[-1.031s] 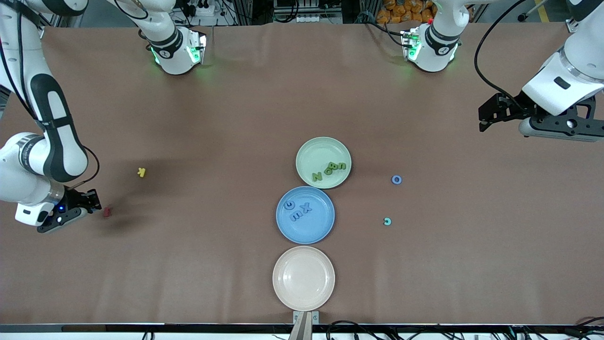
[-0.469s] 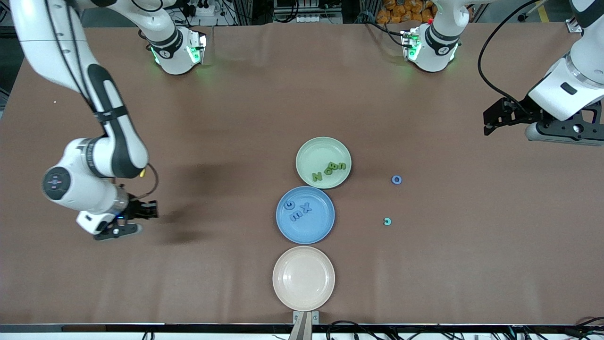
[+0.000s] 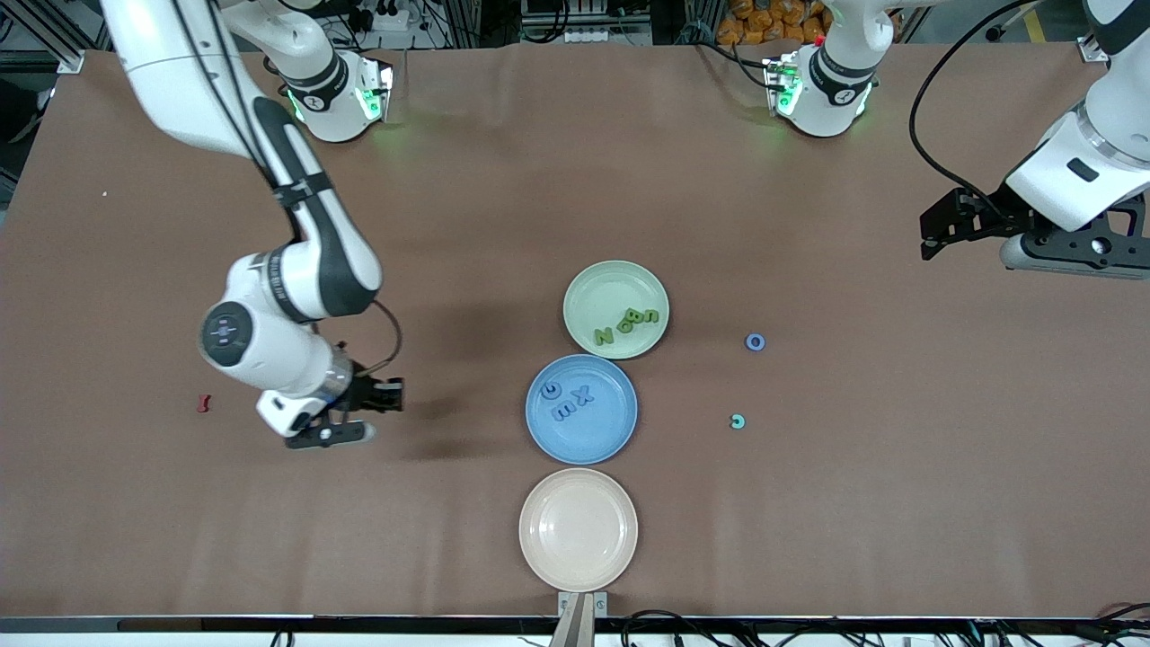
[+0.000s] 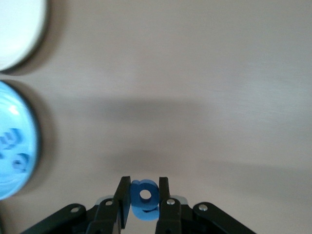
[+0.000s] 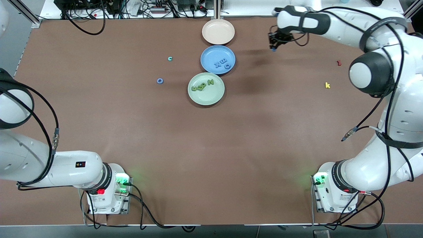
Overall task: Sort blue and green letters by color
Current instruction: 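Carry the blue g over the blue plate and open the right gripper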
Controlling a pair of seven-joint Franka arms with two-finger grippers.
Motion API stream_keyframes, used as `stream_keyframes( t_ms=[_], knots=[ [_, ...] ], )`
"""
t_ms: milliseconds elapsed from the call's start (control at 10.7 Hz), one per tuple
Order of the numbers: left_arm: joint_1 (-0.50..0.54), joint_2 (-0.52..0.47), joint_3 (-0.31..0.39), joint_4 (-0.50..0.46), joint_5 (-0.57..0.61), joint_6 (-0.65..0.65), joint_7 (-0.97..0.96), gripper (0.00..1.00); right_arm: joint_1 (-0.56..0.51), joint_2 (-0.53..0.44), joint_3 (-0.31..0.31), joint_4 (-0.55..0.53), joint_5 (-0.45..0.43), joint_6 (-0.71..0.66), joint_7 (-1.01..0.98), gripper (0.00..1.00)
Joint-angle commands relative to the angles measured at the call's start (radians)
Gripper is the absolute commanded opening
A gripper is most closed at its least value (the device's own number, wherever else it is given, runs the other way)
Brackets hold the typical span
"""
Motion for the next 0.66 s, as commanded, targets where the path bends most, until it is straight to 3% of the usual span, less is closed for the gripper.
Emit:
stream_keyframes(
  t_ms=[0,188,562],
  knots=[
    [0.007,-0.017,-0.003,-0.008,-0.002,0.011,0.023,1.0,0.131,0.112,-0.015,0.126,0.078,0.087,0.055,0.0],
    [0.007,-0.018,-0.003,-0.007,-0.004,0.011,0.023,1.0,0.194,0.169,-0.013,0.154,0.091,0.199,0.101,0.0],
    [0.004,-0.035,-0.011,-0.011,0.004,0.009,0.023,1.0,0.291,0.262,-0.015,0.273,0.108,0.27,0.13,0.0]
  ],
)
